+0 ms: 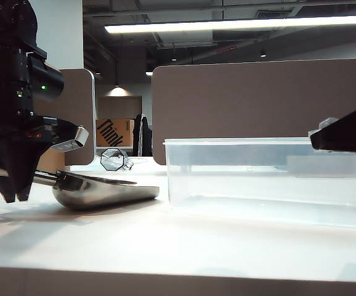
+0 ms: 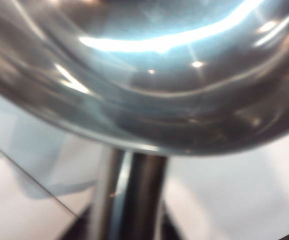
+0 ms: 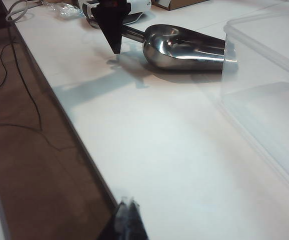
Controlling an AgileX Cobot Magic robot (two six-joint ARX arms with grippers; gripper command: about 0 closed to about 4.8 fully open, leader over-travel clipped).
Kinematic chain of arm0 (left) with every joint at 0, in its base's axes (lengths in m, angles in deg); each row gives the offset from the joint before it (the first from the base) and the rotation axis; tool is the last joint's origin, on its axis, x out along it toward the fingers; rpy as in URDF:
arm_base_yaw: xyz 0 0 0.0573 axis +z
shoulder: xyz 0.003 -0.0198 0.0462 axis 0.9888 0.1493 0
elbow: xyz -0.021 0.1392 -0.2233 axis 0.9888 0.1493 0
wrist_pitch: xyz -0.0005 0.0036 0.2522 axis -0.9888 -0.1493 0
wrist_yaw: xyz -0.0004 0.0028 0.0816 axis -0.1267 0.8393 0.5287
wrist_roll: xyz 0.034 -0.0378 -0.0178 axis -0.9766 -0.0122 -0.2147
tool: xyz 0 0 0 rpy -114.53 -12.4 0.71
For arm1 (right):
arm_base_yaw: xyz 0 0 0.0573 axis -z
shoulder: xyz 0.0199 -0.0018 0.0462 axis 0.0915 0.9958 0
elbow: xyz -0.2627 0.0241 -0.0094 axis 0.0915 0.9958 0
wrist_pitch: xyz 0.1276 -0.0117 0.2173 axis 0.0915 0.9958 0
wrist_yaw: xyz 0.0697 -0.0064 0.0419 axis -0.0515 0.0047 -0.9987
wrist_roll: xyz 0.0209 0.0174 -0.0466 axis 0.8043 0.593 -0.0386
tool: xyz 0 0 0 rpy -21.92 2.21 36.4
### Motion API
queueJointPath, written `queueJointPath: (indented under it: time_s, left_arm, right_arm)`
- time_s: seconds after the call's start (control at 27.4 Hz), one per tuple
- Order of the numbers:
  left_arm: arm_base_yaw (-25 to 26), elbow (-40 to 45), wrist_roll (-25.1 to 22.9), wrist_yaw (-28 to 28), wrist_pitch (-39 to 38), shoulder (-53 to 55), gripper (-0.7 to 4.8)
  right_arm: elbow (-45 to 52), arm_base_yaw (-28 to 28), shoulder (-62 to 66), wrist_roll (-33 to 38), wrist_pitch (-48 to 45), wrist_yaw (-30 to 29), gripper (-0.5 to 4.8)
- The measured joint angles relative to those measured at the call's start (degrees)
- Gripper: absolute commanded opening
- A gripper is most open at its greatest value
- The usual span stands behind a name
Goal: Pick up the metal ice scoop from the table and place it inside the transparent plastic box.
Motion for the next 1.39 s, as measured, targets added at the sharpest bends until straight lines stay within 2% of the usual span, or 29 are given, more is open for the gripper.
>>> queueJointPath:
  time_s: [0.15,0.18,0.22,0.66,0.84,0.91,0.95,1.24,1.32,1.39]
  left_arm:
    - [0.1,0.0,-0.2,0.2,0.3,0.0,0.68]
    - [0.0,0.0,-0.2,0.2,0.2,0.0,0.15]
    - [0.0,0.0,-0.3,0.2,0.1,0.0,-0.01]
    - [-0.4,0.1,-1.0,0.8,0.4,-2.2,-0.06]
    - [-3.6,0.0,-4.6,1.4,1.6,-9.2,-0.06]
    - [-5.1,0.0,-7.8,1.0,2.1,-12.3,-0.06]
    - [-6.3,-1.4,-10.2,0.8,0.9,-13.2,-0.06]
    - [-11.8,-16.2,-13.0,1.8,-2.2,-13.5,-0.06]
    - [-13.7,-19.4,-16.1,1.7,-1.8,-13.7,-0.06]
    - [-16.1,-21.2,-21.1,1.7,-0.9,-13.8,-0.06]
  right_arm:
    - [0.0,0.0,0.0,0.0,0.0,0.0,-0.01]
    - [0.0,0.0,0.0,0.0,0.0,0.0,-0.01]
    - [0.0,0.0,0.0,0.0,0.0,0.0,-0.01]
    - [0.0,0.0,0.0,0.0,0.0,0.0,-0.01]
    - [0.0,0.0,0.0,0.0,0.0,0.0,-0.01]
    - [0.0,0.0,-0.9,0.0,0.0,0.0,-0.01]
    - [0.0,0.1,-2.1,0.0,0.0,0.0,-0.01]
    - [0.0,5.5,-7.0,0.0,0.0,-0.1,-0.01]
    - [0.0,7.4,-8.4,0.0,0.0,-0.1,-0.01]
    - [0.0,9.6,-9.9,0.0,0.0,-0.1,-0.01]
